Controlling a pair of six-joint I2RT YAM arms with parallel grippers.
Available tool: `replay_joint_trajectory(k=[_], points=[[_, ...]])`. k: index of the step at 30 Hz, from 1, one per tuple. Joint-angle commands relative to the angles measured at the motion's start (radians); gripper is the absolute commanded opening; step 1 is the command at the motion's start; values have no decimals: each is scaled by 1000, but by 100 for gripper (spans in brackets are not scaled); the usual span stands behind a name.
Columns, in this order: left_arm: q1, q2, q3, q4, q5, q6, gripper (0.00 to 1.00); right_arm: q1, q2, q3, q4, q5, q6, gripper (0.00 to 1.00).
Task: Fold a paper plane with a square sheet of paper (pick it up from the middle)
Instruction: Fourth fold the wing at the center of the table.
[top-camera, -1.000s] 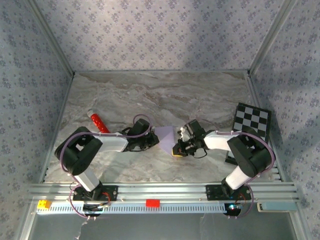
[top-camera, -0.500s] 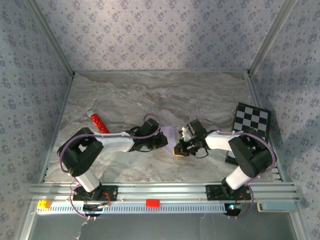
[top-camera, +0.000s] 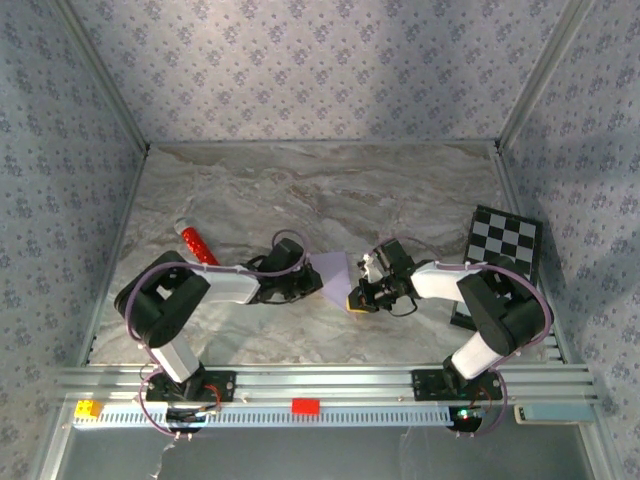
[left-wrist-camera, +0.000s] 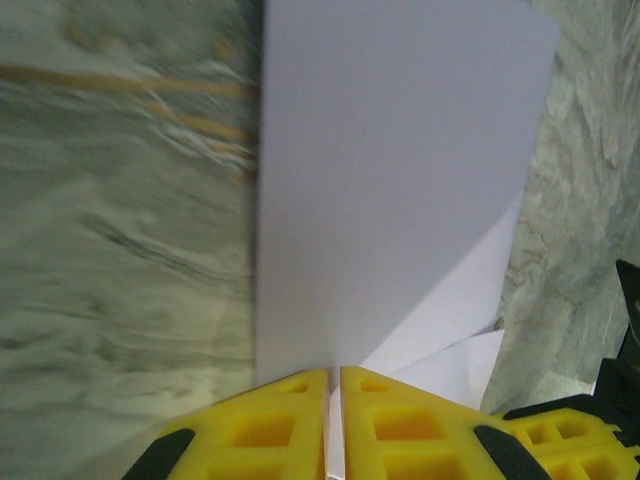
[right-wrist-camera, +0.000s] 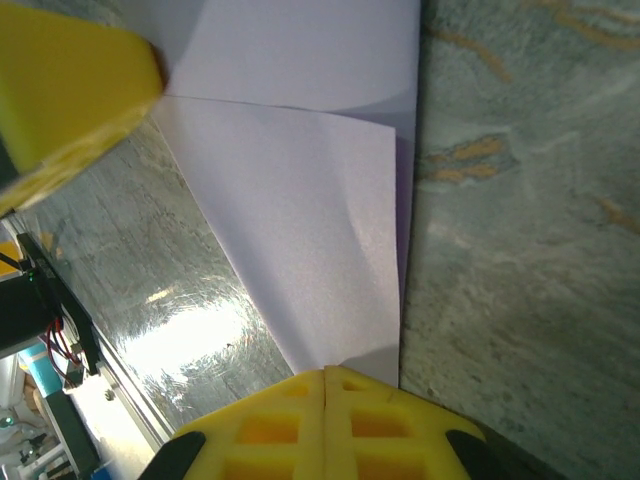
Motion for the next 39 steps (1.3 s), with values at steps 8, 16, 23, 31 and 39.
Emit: replay_joint_trajectory(k=[8, 16, 23, 31, 39], points=[[41, -108, -30, -80, -38, 43, 14, -10, -48, 36, -84, 5, -13, 6], [41, -214, -61, -136, -83, 50, 16, -58, -159, 43, -112, 138, -5, 22], [44, -267, -80, -162, -112, 50, 22, -79, -124, 64, -78, 115, 16, 33], [53, -261, -74, -154, -95, 45, 26, -76, -86, 83, -39, 60, 30, 34], [72, -232, -70, -117, -48, 32, 28, -68, -29, 112, -20, 27, 23, 31]])
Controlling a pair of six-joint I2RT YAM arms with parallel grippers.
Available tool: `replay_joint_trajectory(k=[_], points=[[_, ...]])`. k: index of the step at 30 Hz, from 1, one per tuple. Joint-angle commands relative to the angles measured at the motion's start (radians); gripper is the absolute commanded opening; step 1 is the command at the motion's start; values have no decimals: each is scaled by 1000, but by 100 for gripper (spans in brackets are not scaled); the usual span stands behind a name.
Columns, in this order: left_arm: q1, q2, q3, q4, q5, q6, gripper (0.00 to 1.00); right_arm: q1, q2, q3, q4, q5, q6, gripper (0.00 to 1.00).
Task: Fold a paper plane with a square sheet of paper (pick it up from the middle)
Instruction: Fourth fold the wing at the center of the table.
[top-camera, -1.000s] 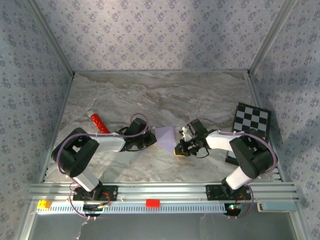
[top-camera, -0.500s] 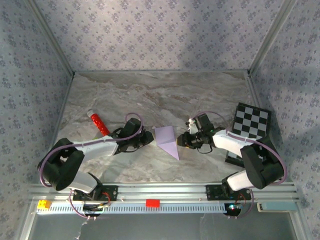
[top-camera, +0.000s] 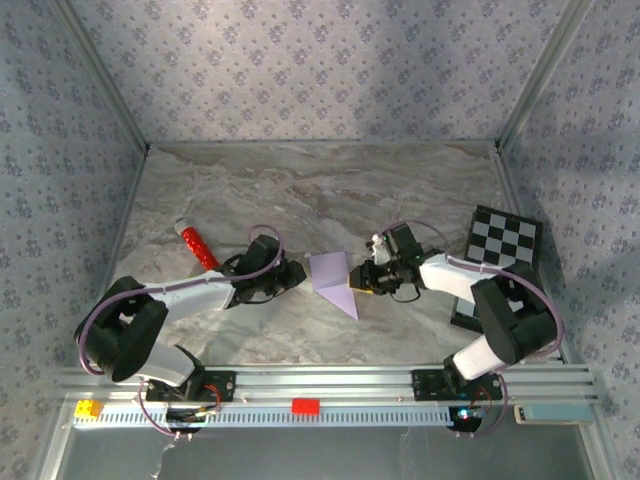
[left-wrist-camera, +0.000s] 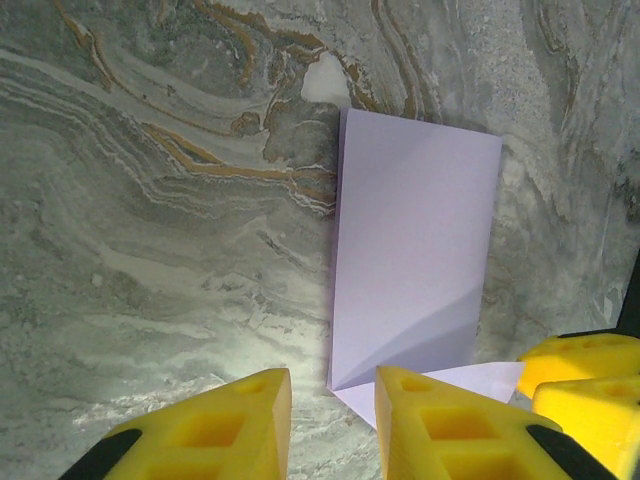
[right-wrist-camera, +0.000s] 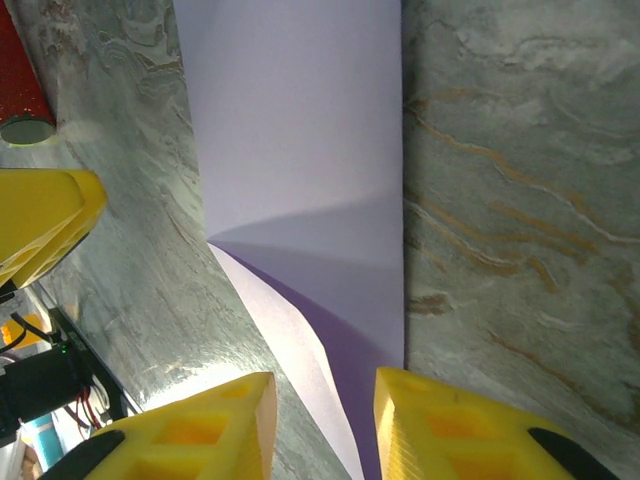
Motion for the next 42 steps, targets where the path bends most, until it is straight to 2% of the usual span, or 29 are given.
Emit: replay_joint_trajectory(k=[1, 4, 9, 14, 20, 26, 36, 42], points=[[10, 19, 0, 31, 35, -5, 29, 9, 37, 37, 12, -31, 6, 31], [20, 46, 3, 58, 78, -12, 29, 12, 68, 48, 20, -31, 4, 28], [34, 67, 9, 75, 112, -20, 29, 12, 76, 54, 22, -47, -1, 12], [53, 80, 9, 111, 155, -32, 31, 2, 40, 42, 31, -69, -1, 3], [79, 115, 22, 172, 216, -58, 44, -32, -10, -21, 173, -161, 53, 2], [82, 153, 57, 193, 240, -60, 50, -62, -29, -46, 206, -199, 77, 1], [83, 268, 74, 354, 289, -156, 50, -88, -47, -76, 221, -205, 82, 1], [82, 328, 95, 411, 316, -186, 44, -100, -45, -80, 212, -210, 68, 1]])
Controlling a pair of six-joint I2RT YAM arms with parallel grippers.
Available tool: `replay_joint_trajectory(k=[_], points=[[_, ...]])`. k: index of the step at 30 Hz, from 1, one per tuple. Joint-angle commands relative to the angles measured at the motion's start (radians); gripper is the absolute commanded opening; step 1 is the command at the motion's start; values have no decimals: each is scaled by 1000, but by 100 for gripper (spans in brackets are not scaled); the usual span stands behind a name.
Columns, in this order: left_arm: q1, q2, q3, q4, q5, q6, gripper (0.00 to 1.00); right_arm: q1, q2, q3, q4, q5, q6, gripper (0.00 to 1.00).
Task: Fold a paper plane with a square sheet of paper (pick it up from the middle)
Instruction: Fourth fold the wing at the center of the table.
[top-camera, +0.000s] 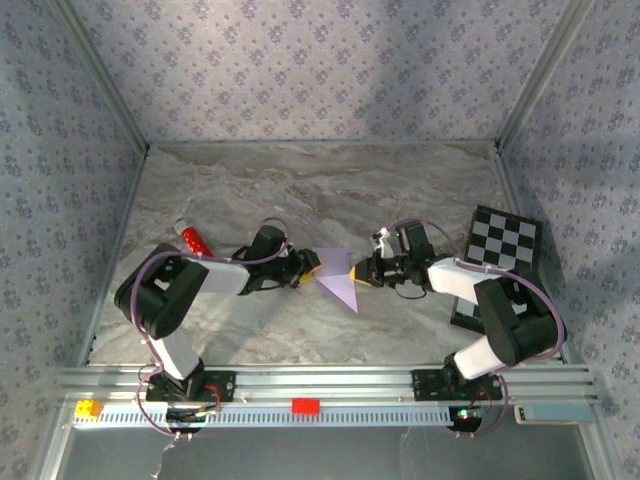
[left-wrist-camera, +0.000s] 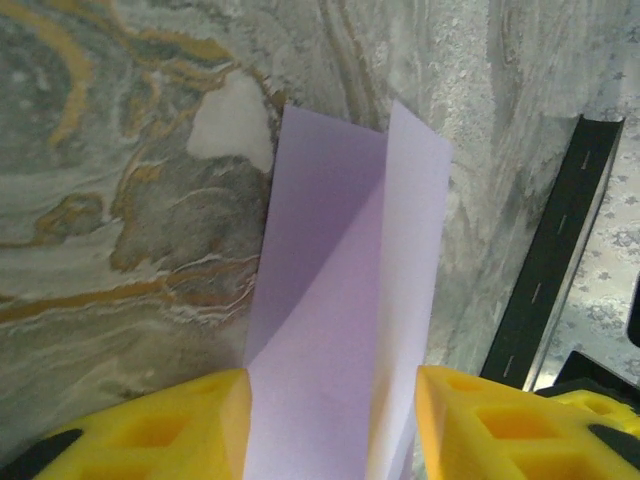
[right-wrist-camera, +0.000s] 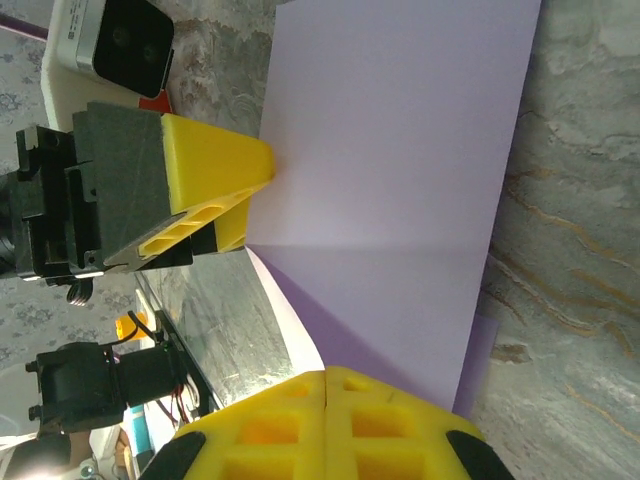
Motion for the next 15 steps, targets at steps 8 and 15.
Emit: replay_joint_trajectory(k=[8, 15], points=[[1, 56, 42, 106, 46, -40, 32, -23, -13, -14, -10, -34, -3, 1], [2, 50, 44, 114, 35, -50, 18, -25, -8, -13, -36, -12, -39, 3]])
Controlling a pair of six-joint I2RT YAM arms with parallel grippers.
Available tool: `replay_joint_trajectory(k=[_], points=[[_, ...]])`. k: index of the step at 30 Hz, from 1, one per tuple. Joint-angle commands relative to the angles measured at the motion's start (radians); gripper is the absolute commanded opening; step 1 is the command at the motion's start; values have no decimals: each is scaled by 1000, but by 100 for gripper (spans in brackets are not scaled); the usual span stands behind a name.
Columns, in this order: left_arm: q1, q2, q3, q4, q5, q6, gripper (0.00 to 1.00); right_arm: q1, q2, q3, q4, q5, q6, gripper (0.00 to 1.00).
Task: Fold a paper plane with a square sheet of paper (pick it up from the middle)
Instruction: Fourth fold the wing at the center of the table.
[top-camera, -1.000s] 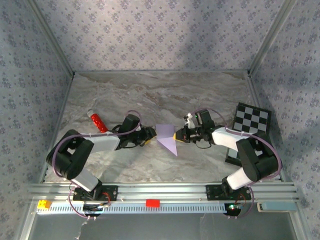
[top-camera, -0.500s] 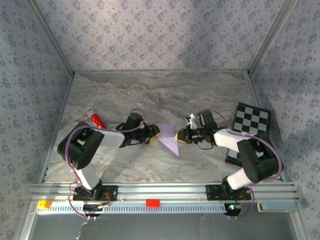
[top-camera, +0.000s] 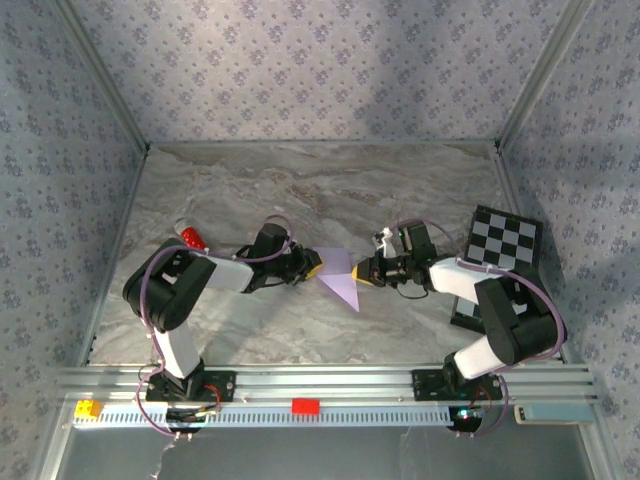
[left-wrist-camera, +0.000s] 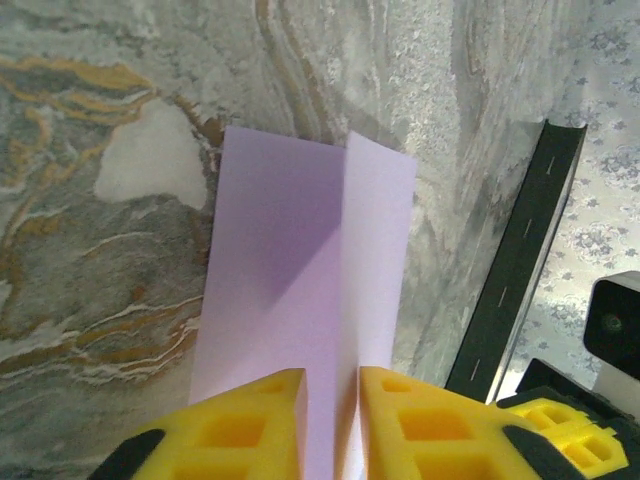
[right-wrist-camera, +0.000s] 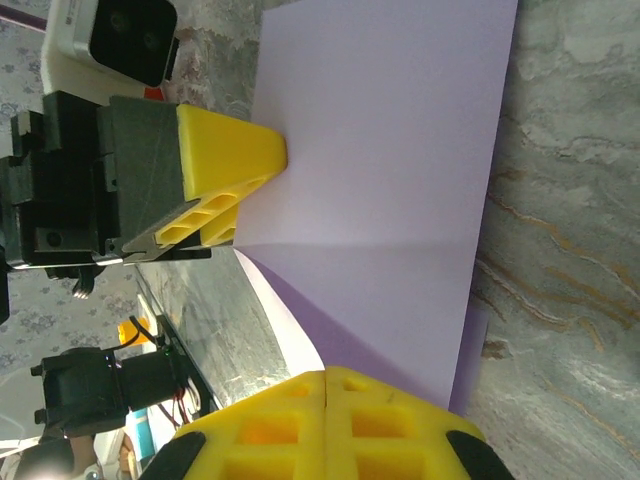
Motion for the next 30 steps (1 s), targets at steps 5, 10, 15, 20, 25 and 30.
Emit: replay_joint_trajectory(k=[5, 10, 15, 20, 25, 30], points=[[1, -35, -2, 23, -36, -4, 11, -1, -23, 25, -128, 53, -71, 14], [-1, -123, -46, -35, -123, 7, 9, 41, -116, 67, -292, 256, -144, 28], [-12, -212, -48, -160, -193, 31, 8, 91, -213, 62, -322, 398, -178, 36], [-23, -288, -59, -224, -257, 39, 8, 184, -269, 57, -292, 509, -223, 38], [-28, -318, -55, -259, -282, 43, 9, 419, -291, -11, -110, 711, -435, 38], [-34, -323, -50, -264, -294, 36, 9, 627, -275, -102, 107, 949, -614, 38]])
